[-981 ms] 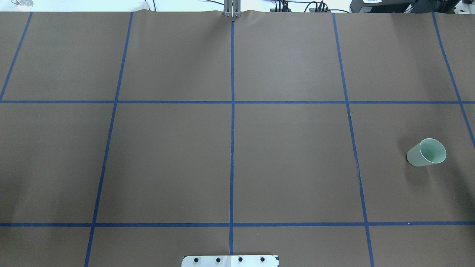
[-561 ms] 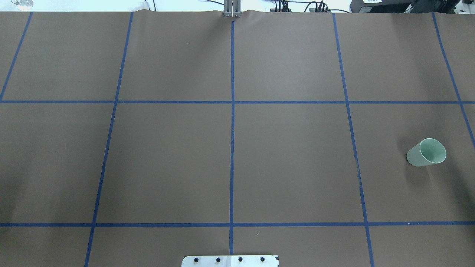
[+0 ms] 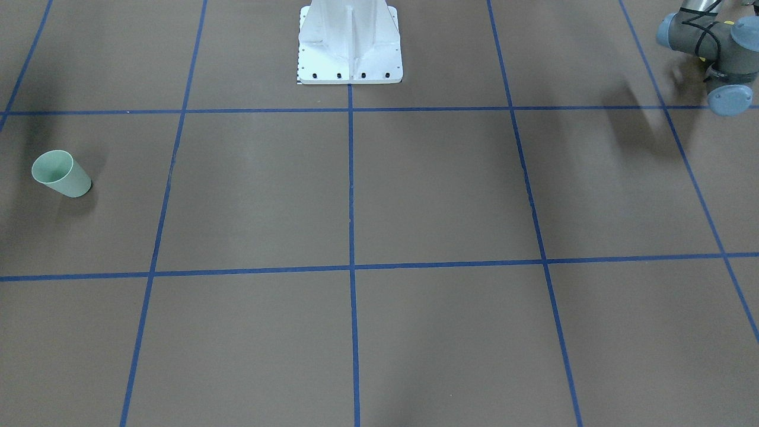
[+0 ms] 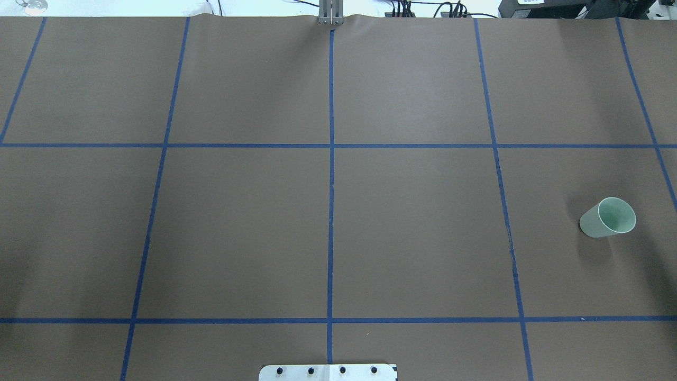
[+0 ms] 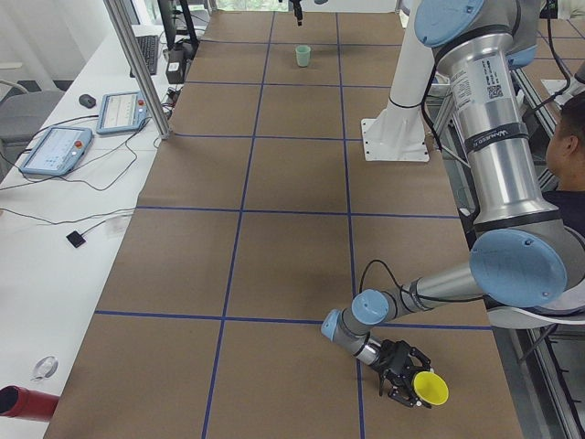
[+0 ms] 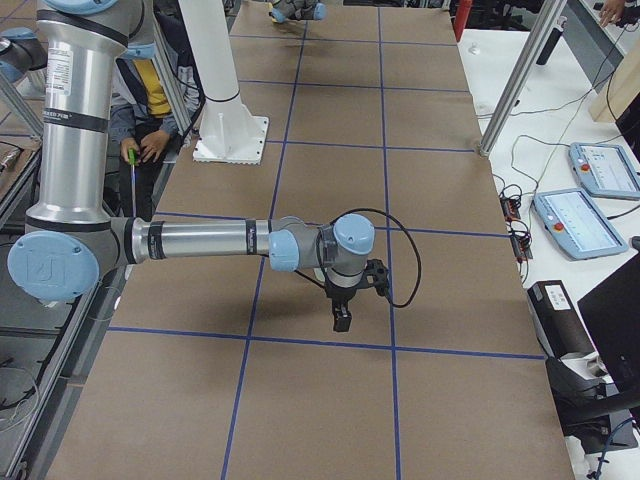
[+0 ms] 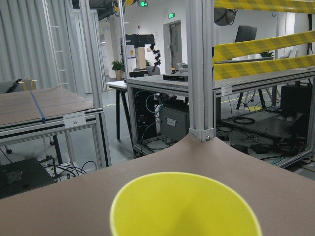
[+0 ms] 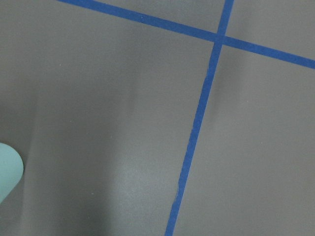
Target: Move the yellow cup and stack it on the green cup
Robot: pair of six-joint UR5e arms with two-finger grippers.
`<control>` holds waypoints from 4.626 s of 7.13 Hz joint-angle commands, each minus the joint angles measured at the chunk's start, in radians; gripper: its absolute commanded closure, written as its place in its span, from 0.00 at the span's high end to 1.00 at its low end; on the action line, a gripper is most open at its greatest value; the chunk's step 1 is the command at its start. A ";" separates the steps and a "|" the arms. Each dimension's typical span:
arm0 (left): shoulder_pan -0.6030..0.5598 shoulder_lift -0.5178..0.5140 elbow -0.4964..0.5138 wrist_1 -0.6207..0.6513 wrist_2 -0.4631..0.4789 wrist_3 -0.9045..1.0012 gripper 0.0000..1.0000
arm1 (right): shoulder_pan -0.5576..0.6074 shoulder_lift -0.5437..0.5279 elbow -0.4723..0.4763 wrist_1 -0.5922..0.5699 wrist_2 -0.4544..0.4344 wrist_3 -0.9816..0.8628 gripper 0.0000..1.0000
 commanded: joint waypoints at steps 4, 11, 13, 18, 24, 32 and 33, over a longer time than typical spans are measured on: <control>-0.003 0.177 -0.175 0.023 0.230 0.101 0.25 | -0.004 0.013 -0.009 0.000 -0.003 0.006 1.00; -0.049 0.165 -0.180 -0.102 0.792 0.265 0.23 | -0.003 0.013 0.000 0.003 0.000 0.006 1.00; -0.136 0.165 -0.174 -0.269 0.958 0.439 0.23 | -0.003 0.027 -0.001 0.003 0.003 0.006 1.00; -0.397 0.123 -0.145 -0.994 1.199 1.101 0.23 | -0.003 0.027 0.011 0.133 0.003 0.006 1.00; -0.402 -0.194 -0.157 -1.479 1.207 1.544 0.26 | -0.003 0.091 0.048 0.135 0.006 0.008 1.00; -0.154 -0.611 -0.342 -1.724 0.494 2.054 0.25 | -0.016 0.246 0.078 0.143 0.109 0.049 1.00; -0.132 -0.618 -0.340 -1.726 0.442 2.178 0.06 | -0.030 0.302 0.085 0.143 0.154 0.154 1.00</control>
